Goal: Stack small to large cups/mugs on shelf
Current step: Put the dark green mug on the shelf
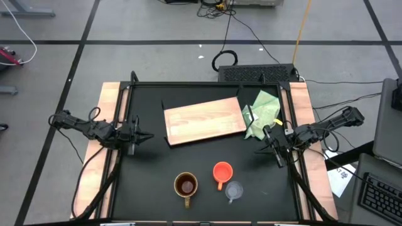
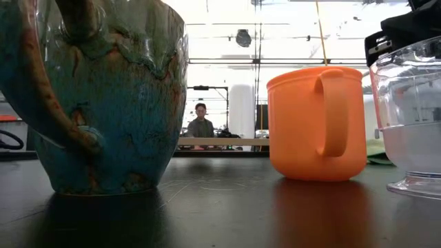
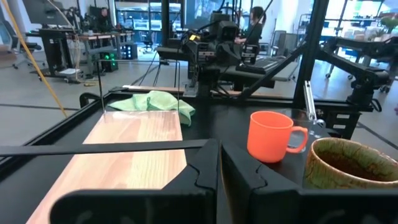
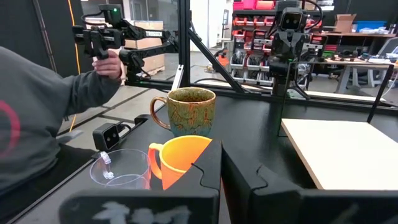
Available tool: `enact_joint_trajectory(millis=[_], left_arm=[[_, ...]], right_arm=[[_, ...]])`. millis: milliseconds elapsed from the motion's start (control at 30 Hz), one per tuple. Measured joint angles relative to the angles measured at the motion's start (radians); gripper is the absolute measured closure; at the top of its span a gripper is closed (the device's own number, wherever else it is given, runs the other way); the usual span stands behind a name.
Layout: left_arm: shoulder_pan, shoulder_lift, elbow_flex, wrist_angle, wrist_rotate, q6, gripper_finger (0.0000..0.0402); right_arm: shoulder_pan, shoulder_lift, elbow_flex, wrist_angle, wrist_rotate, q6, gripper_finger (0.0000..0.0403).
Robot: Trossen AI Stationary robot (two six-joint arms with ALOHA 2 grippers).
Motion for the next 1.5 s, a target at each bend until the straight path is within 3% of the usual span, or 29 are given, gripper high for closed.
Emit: enact_joint_trajectory(millis=[300,767,1200,1500], left_arm=[[0.0,0.0,0.0,0.001,0.0,-0.067,0.038],[0.002,0.029,0.0,0.186,0.033,-0.007,0.0397],[0.002,0.2,0.034,0.237,0.069,0.007,0.04],[-0.013,0.453,0.197,0.215,0.129,0.001,0.0401]], right_arm=[[0.0,0.0,0.0,0.0,0.0,0.0,0.0403],[0.0,0.0,0.0,0.0,0.0,0.0,0.0403],[0.0,0.0,0.0,0.002,0.0,0.0,0.0403],[0.0,0.0,0.0,0.002,0.0,-0.112,0.0403]])
